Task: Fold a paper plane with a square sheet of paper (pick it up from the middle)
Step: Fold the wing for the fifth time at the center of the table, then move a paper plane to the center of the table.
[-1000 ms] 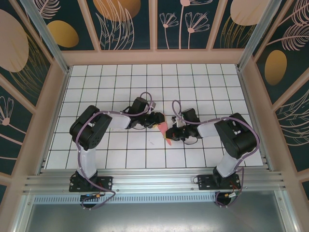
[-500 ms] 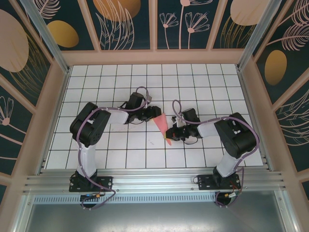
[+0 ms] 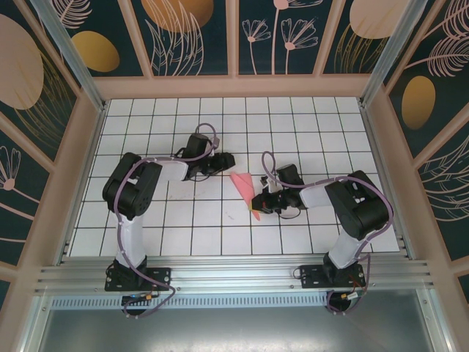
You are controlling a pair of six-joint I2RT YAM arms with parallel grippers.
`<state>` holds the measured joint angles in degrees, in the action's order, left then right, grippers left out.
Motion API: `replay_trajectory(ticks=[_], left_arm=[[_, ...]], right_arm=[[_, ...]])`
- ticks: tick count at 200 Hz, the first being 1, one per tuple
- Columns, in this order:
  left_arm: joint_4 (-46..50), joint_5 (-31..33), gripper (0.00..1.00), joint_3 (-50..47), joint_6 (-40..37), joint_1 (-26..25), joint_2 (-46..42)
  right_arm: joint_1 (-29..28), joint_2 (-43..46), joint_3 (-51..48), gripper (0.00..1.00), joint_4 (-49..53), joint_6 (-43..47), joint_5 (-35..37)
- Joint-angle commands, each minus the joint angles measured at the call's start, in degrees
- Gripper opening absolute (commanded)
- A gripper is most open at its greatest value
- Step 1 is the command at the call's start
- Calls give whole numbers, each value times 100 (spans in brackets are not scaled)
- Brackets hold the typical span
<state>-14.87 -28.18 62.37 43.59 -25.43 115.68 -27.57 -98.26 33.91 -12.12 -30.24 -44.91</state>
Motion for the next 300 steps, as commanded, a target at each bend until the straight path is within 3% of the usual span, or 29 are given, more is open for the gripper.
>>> replay_trajectory(ticks=[1,34,52,76,103,139,230,300], left_arm=[[661,476,53,30,-305,117,-283],[457,258,54,-293,-59,117,-876],[209,141,54,-624,191,100,-1197],[-25,165,54,-1204,469,-2,-1615],[-224,236,55,-1587,747,-240,-1914],[-252,293,57,-1617,937,-607,-1856],[-603,307,58,-1764,1300,-823,-1499],[-509,633,57,-1850,1455,-975,-1540]], right_arm=[[88,-159,-86,0,827,216,682],[69,208,295,0,863,194,347],[68,651,485,11,885,161,215],[114,1262,642,20,1130,197,480],[322,1615,607,25,1352,221,1092],[481,1402,538,29,1286,254,1027],[404,778,713,34,1229,449,978],[384,1195,520,33,1119,473,1438]])
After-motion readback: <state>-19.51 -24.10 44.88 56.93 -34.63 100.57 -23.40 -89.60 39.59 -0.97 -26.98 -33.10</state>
